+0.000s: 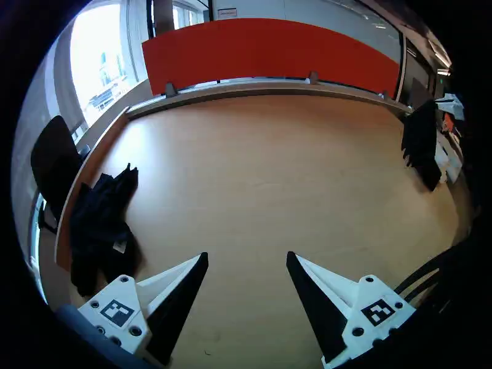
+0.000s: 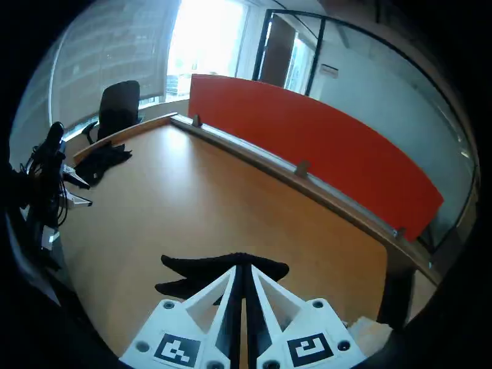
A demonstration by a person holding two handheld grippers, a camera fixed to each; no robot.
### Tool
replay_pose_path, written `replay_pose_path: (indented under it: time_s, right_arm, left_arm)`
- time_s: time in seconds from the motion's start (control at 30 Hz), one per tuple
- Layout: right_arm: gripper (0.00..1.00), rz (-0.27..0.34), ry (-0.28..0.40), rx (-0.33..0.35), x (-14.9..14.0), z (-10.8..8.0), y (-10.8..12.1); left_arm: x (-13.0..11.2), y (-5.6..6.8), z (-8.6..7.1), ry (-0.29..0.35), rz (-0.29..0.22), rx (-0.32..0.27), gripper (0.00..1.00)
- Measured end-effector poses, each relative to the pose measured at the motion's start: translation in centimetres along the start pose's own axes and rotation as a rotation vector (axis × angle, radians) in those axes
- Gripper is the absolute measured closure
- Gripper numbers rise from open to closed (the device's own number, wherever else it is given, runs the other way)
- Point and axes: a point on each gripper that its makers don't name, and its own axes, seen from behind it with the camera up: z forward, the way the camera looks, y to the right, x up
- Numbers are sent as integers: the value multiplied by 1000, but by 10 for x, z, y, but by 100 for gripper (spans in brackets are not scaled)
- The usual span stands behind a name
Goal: Fold towel
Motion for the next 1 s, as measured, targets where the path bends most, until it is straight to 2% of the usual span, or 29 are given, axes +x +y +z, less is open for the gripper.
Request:
replay_pose_path:
  time_s: [0.37, 0.57, 0.77, 1.0]
  right_arm:
    - [95, 26, -37, -106, -13, -12, 82]
    - [95, 37, -63, -141, -21, -9, 114]
    - [95, 59, -78, -161, -27, -5, 133]
    - [95, 72, -89, -175, -32, -3, 145]
  left_arm:
    - [3, 1, -1, -5, 7, 1, 6]
    - [5, 3, -1, -5, 13, 3, 6]
    - [7, 4, -2, -4, 17, 6, 6]
    - [8, 6, -3, -1, 19, 8, 6]
